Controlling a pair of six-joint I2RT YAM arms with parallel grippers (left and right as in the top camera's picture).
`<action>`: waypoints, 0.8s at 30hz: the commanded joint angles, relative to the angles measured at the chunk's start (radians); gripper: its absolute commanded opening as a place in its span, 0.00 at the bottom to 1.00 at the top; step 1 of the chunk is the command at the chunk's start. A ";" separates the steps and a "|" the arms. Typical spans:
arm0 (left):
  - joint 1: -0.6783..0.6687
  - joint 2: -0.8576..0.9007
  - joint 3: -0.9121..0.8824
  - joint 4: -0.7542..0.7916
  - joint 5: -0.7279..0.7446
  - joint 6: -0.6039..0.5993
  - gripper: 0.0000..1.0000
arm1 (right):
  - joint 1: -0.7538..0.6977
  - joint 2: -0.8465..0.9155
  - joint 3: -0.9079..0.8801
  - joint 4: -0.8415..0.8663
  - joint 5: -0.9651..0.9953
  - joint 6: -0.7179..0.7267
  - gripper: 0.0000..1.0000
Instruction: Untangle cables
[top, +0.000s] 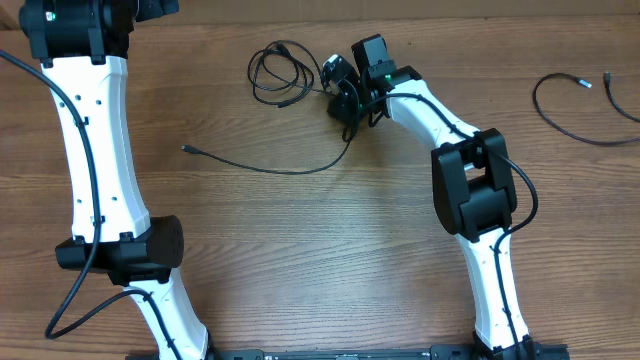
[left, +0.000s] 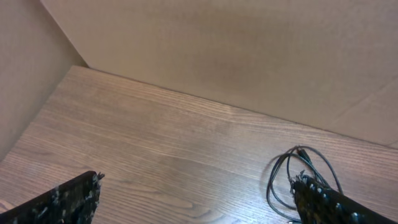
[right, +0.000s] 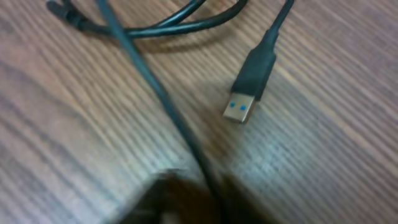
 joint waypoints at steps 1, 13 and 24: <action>0.005 -0.038 0.023 -0.010 0.008 0.020 1.00 | -0.002 0.027 0.008 -0.001 0.000 0.002 0.04; 0.005 -0.038 0.023 0.027 0.108 0.006 1.00 | -0.003 -0.078 0.156 -0.090 0.025 0.143 0.04; 0.004 -0.038 0.023 0.072 0.160 -0.067 1.00 | -0.003 -0.286 0.572 -0.217 0.286 0.217 0.04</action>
